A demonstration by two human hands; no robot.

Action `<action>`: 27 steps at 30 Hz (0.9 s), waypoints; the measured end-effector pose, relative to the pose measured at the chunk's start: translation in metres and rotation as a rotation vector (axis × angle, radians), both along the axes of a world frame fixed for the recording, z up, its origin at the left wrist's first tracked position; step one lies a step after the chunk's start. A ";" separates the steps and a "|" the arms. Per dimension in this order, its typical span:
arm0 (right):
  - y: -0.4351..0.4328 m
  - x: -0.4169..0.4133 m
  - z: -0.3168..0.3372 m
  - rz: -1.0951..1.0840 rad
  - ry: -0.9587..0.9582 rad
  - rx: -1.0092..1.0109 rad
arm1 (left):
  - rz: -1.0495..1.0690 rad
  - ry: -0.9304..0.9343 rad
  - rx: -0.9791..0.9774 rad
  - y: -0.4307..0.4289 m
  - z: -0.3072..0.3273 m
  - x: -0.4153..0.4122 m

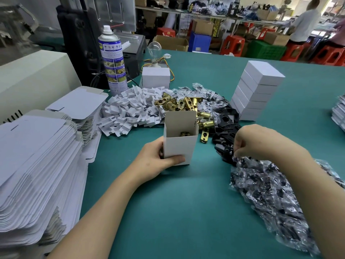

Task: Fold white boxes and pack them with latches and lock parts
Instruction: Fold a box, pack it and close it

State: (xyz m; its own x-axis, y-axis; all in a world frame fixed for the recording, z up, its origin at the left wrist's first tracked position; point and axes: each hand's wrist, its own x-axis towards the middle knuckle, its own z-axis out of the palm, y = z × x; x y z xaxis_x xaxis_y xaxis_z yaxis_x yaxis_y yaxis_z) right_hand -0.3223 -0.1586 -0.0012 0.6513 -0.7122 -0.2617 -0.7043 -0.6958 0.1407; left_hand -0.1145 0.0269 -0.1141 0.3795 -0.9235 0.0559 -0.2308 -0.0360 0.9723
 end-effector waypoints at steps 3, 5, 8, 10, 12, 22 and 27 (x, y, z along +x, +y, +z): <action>-0.001 0.000 0.001 0.009 -0.022 -0.010 | -0.001 0.006 -0.002 0.000 0.001 0.000; -0.004 0.000 0.002 0.024 -0.093 0.011 | 0.001 0.007 0.002 0.000 0.001 0.000; -0.007 -0.001 0.004 0.047 -0.295 0.028 | -0.002 0.002 0.005 0.000 0.000 0.001; -0.005 0.000 0.008 0.070 -0.445 0.065 | -0.002 0.000 0.006 0.000 0.000 0.001; -0.001 0.002 0.013 0.104 -0.585 0.116 | 0.000 -0.002 0.008 0.000 0.000 0.000; 0.049 0.029 0.043 0.183 -1.376 0.615 | 0.008 -0.013 0.017 0.000 0.002 0.000; 0.073 0.053 0.028 0.301 -1.188 0.402 | 0.008 -0.029 0.002 0.001 0.004 0.000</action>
